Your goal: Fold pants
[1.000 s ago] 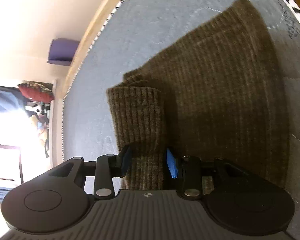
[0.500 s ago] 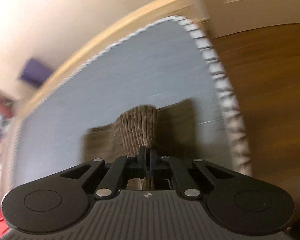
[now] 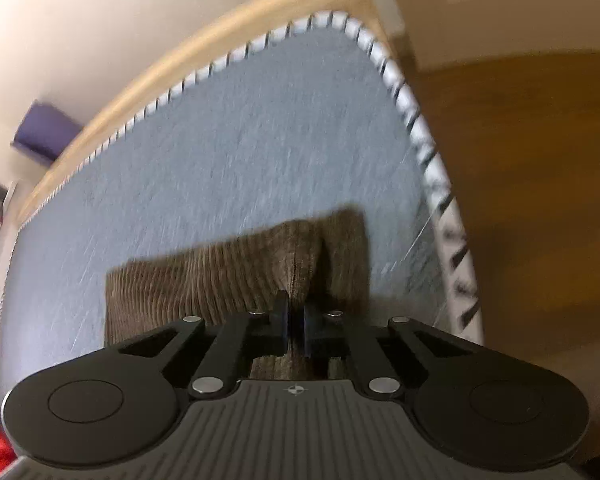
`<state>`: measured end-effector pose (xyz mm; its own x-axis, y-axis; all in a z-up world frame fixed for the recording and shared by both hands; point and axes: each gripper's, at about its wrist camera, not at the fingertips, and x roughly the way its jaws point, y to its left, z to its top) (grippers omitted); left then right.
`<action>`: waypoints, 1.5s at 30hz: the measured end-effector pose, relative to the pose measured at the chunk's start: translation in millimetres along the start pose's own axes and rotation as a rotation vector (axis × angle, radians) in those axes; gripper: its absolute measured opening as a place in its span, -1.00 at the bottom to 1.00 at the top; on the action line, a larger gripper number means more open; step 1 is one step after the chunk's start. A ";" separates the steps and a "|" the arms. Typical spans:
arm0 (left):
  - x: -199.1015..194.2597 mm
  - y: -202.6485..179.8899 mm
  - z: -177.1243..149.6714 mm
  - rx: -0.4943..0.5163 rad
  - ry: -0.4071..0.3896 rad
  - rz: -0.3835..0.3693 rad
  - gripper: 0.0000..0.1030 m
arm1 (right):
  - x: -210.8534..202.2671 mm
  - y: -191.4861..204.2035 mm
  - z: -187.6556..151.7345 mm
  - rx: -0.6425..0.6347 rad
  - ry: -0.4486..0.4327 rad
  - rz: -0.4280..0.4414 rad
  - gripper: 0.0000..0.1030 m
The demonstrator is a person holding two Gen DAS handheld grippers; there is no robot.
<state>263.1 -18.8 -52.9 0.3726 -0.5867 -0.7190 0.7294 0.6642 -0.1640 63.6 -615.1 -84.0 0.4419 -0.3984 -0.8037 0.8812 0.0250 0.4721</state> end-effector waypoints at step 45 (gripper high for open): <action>-45.6 77.7 -50.4 -0.051 0.196 0.048 0.06 | -15.2 182.8 -91.0 -0.444 -0.084 0.029 -0.41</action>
<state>273.9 82.9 -66.9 0.2837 -0.4559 -0.8436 0.6820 0.7144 -0.1567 233.2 -521.0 -18.4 0.4681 -0.4642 -0.7519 0.8636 0.4208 0.2779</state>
